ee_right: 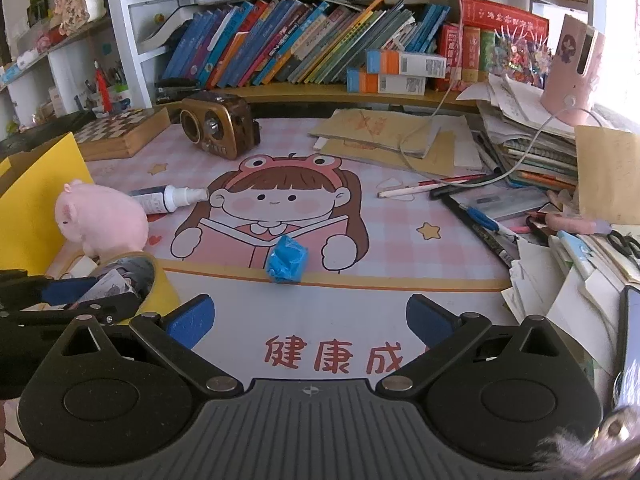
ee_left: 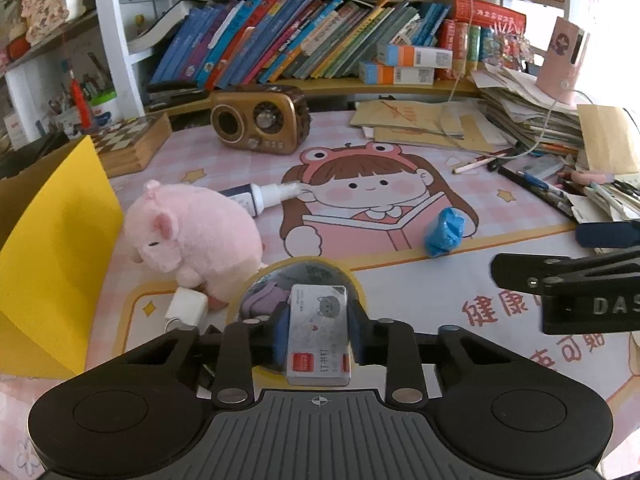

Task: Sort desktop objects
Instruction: 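Grasp the white-red card box with the left tool while the right tool grasps the blue cube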

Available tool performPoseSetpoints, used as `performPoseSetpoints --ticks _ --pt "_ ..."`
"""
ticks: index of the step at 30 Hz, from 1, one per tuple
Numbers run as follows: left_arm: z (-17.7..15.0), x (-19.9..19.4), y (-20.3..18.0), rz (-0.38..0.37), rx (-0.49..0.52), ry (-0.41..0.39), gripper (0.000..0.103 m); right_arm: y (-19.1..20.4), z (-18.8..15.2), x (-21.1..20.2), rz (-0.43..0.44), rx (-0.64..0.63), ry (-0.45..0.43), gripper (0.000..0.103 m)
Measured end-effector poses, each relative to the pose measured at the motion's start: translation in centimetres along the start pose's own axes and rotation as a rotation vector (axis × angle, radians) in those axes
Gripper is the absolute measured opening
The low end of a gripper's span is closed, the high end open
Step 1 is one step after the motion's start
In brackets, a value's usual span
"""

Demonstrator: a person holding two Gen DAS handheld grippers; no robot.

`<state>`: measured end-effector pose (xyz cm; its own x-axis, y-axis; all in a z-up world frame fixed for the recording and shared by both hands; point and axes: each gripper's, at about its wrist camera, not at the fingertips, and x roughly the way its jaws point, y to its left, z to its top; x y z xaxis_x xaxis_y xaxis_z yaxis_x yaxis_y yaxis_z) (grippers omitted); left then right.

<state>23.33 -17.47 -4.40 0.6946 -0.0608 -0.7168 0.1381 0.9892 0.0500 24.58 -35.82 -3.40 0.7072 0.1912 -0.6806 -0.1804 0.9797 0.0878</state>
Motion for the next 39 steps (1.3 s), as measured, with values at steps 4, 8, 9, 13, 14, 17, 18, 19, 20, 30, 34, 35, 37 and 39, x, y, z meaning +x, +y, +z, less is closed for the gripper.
performPoseSetpoints --ticks 4,8,9,13,14,17,18,19,20,30,34,35,37,39 --pt "0.1 -0.5 0.6 -0.011 -0.033 -0.015 0.028 0.0 0.3 0.8 0.011 -0.003 0.008 0.103" --pt "0.5 -1.8 1.7 -0.018 -0.093 -0.054 0.028 0.1 0.6 2.1 0.013 -0.005 0.012 0.102" --pt "0.6 -2.1 2.0 -0.021 -0.114 -0.062 0.028 0.2 0.7 2.5 0.013 -0.007 0.013 0.102" --pt "0.6 -3.4 3.4 -0.005 -0.181 -0.088 0.028 0.3 1.2 4.2 0.019 -0.010 0.017 0.097" --pt "0.6 -3.7 3.7 0.003 -0.195 -0.091 0.028 0.4 1.4 4.6 0.024 -0.009 0.019 0.090" --pt "0.4 -4.3 4.5 0.032 -0.230 -0.101 0.028 0.5 1.7 5.9 0.026 -0.008 0.030 0.078" --pt "0.4 -4.5 4.7 0.040 -0.239 -0.102 0.028 0.6 1.8 6.5 0.027 -0.010 0.034 0.075" --pt "0.2 -4.7 4.8 0.045 -0.243 -0.103 0.028 0.6 1.9 7.0 0.027 -0.014 0.039 0.071" --pt "0.2 -4.8 4.9 0.051 -0.247 -0.103 0.028 0.8 2.0 7.4 0.029 -0.018 0.044 0.069" --pt "-0.9 -5.8 6.0 0.099 -0.284 -0.087 0.028 1.3 2.5 10.1 0.043 -0.028 0.077 0.040" --pt "-1.1 -6.2 6.5 0.101 -0.299 -0.098 0.028 0.9 2.5 10.0 0.041 -0.004 0.068 0.027" --pt "-1.1 -6.3 6.5 0.100 -0.301 -0.102 0.028 0.9 2.5 9.8 0.044 -0.001 0.058 0.026" --pt "-1.1 -6.5 6.6 0.093 -0.302 -0.115 0.028 0.9 2.5 9.1 0.042 -0.002 0.037 0.026" --pt "-1.1 -6.9 6.7 0.085 -0.298 -0.131 0.028 0.9 2.6 8.4 0.046 0.009 0.024 0.026"
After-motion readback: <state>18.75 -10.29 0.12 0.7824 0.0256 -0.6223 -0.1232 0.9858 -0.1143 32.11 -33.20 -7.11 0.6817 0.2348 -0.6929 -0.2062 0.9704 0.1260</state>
